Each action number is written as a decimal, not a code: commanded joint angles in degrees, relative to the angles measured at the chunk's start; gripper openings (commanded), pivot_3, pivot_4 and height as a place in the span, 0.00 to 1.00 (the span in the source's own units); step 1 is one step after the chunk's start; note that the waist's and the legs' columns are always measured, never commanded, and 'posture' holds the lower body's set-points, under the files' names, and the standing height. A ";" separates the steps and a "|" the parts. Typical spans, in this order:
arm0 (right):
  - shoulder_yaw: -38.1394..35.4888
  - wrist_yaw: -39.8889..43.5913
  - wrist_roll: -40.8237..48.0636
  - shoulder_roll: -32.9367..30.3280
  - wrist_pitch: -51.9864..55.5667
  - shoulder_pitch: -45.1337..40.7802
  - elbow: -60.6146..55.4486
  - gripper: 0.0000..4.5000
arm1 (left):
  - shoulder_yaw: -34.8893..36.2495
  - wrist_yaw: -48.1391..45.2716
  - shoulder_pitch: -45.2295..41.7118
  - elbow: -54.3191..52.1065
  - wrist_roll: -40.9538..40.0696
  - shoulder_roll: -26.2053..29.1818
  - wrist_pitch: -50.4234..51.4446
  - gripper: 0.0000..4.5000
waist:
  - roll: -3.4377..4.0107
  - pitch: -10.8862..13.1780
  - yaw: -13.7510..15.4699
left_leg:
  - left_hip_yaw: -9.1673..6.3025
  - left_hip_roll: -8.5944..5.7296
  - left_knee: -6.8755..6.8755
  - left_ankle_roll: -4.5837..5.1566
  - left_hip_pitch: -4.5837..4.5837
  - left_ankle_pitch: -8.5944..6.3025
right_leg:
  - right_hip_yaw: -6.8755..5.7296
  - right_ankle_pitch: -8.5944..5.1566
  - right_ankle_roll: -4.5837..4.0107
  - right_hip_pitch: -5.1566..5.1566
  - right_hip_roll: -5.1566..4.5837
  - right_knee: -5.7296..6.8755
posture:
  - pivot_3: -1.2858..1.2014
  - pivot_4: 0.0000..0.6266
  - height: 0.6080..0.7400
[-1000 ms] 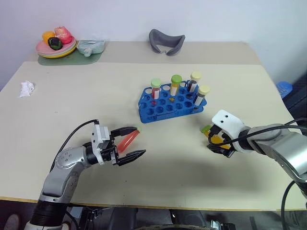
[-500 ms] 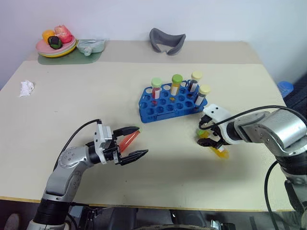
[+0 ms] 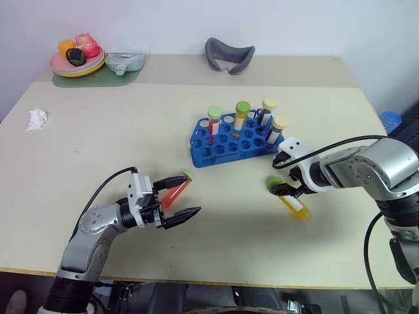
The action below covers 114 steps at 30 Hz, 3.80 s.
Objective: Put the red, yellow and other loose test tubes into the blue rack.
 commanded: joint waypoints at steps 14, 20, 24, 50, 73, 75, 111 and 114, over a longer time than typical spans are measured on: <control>-2.92 -13.72 18.65 -2.50 0.60 1.47 0.42 0.98 | 0.70 -0.59 -1.62 -0.91 -0.43 0.34 -0.62 1.00 | 0.00 0.00 -0.10 | 0.00 0.00 0.00 0.00 -0.01 0.00 | 0.00 0.00 0.00 -0.02 0.01 0.01 | 0.52 0.24 1.00; -3.31 -17.90 22.55 -2.17 0.60 1.52 1.05 0.98 | 0.74 -0.73 -1.76 -0.71 -0.33 0.32 -0.69 1.00 | 0.00 0.00 -0.14 | 0.00 0.00 0.00 0.00 -0.01 0.00 | 0.00 0.00 0.00 -0.02 0.01 0.01 | 0.52 0.24 1.00; -3.45 -20.07 24.22 -1.74 0.60 1.63 1.29 0.71 | 0.76 -0.74 -1.51 -0.73 -0.27 0.31 -0.81 1.00 | 0.00 0.00 -0.16 | 0.00 0.00 0.00 0.00 -0.01 0.00 | 0.00 0.00 0.00 -0.02 0.01 0.01 | 0.52 0.24 1.00; -27.52 -14.13 36.12 20.90 -24.86 7.26 -5.29 0.17 | 1.25 -0.55 -1.65 -1.51 -0.81 0.98 0.07 1.00 | 0.03 -0.02 0.03 | -0.01 0.01 0.01 0.02 -0.10 0.00 | -0.01 0.02 0.03 -0.07 0.03 0.06 | 0.52 0.24 1.00; -22.11 0.49 3.59 36.66 -58.89 10.23 0.23 0.17 | 2.99 0.00 -3.74 -4.59 -2.83 4.56 5.09 1.00 | 0.09 -0.02 -0.35 | -0.02 0.02 0.00 -0.03 -0.06 0.03 | 0.00 0.06 0.03 -0.17 0.04 0.21 | 0.52 0.24 1.00; -22.34 0.73 3.48 36.91 -58.81 10.24 0.16 0.17 | 2.95 0.07 -3.78 -4.70 -2.82 4.47 5.23 1.00 | 0.09 -0.02 -0.34 | -0.02 0.02 0.00 -0.03 -0.06 0.03 | 0.01 0.06 0.03 -0.17 0.04 0.22 | 0.52 0.24 1.00; -28.46 2.82 20.25 25.76 -45.69 23.13 -12.40 0.17 | 2.37 -1.56 -3.91 -2.82 -2.23 3.59 4.16 1.00 | 0.08 -0.02 -0.28 | -0.01 0.01 0.03 -0.03 -0.04 0.03 | 0.01 0.06 0.03 -0.15 0.04 0.28 | 0.52 0.24 1.00; -25.27 3.27 12.66 28.20 -51.55 21.27 -10.37 0.17 | 2.32 -1.42 -4.03 -2.66 -2.02 3.33 4.00 1.00 | 0.08 -0.02 -0.38 | -0.01 0.01 0.03 -0.03 -0.04 0.03 | 0.01 0.06 0.03 -0.15 0.04 0.28 | 0.52 0.24 1.00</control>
